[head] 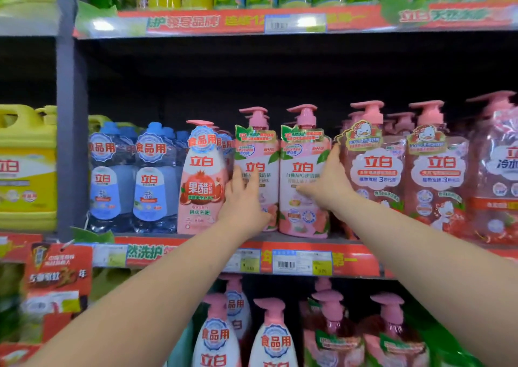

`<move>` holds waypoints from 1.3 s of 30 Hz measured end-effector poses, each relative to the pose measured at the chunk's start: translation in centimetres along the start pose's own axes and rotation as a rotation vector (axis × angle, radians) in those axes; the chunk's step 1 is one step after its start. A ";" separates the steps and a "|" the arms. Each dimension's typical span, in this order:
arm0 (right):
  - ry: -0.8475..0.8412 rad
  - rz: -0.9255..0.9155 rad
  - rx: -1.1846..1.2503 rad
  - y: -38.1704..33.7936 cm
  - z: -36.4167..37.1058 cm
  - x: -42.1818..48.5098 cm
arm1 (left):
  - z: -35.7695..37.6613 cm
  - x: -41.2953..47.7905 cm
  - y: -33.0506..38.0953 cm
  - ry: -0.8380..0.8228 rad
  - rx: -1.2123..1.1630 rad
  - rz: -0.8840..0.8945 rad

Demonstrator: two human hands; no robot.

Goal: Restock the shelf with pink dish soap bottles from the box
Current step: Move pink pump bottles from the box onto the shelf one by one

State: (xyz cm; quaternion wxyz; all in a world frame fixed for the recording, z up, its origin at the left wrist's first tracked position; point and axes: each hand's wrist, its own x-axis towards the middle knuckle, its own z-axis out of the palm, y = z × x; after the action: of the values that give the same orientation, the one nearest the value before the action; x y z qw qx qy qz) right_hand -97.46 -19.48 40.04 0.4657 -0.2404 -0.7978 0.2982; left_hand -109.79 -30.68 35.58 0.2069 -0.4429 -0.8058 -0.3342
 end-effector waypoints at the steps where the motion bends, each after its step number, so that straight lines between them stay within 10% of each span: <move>1: -0.010 -0.018 -0.070 0.0 0.1 -0.5 | -0.1 0.0 -0.1 -0.014 0.011 0.005; 19: -0.018 -0.236 -0.938 1.3 2.0 -3.5 | -0.1 0.7 -0.5 0.015 0.352 0.195; 39: -0.067 -0.262 -0.893 2.7 2.2 -2.0 | 0.6 1.4 -0.7 0.037 0.343 0.207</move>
State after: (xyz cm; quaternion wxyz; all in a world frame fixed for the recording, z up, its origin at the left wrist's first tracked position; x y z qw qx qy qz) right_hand -98.25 -19.51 36.07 0.3244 -0.3046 -0.8863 -0.1281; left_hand -111.15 -29.70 35.83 0.3273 -0.4752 -0.7973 -0.1769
